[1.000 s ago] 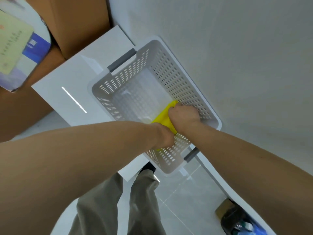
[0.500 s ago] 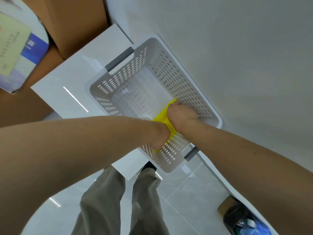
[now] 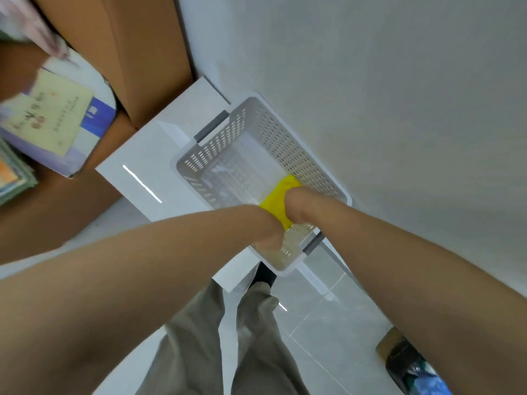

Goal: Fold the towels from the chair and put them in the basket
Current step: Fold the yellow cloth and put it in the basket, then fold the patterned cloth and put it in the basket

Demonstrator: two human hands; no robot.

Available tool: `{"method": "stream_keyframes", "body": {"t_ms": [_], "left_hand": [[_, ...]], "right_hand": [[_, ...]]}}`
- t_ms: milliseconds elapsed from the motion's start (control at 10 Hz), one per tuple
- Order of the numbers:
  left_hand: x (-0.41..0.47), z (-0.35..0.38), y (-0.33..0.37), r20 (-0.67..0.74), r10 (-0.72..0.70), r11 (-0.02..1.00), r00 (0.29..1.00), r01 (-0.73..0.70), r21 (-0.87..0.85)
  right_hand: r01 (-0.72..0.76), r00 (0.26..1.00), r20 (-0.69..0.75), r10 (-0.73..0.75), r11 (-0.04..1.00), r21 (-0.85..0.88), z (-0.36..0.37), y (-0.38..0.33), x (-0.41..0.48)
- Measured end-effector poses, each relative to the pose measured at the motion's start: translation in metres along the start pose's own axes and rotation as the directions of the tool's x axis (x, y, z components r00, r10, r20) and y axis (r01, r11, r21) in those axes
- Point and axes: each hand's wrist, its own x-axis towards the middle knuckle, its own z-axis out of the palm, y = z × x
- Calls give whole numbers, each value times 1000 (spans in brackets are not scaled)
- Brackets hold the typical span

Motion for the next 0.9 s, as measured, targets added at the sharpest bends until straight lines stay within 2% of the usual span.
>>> {"method": "stream_keyframes", "body": {"t_ms": [100,200,300,400,500,600,700,800,900], "left_hand": [[-121,-43,25,-48,-25,992,999,18,-127],[-181,-35,21,-167,-30,999,986,25,-28],[-228,-31,22,-356,-25,991,934,-25,-135],[-265,-31,32,-475,36,985,879,-112,-132],[-283,-33,42,-529,120,980,840,-187,-75],[-293,-36,56,-498,233,968,835,-247,39],[-301,-44,79,-463,299,954,835,-270,129],[-313,-44,120,-436,372,928,819,-325,181],[-328,-36,183,-402,474,880,783,-412,235]], "right_hand": [[17,990,-142,24,960,280,-10,5,-69],[22,980,-193,54,928,371,-12,7,-133],[42,957,-265,118,847,529,-2,12,-190],[60,931,-280,233,660,749,17,13,-242],[114,882,-267,387,375,920,36,9,-283],[220,828,-199,525,23,975,65,-2,-314],[321,794,-101,600,-273,907,104,-13,-341],[410,728,8,686,-445,796,150,-17,-375],[491,632,111,767,-507,708,198,-18,-409]]}}
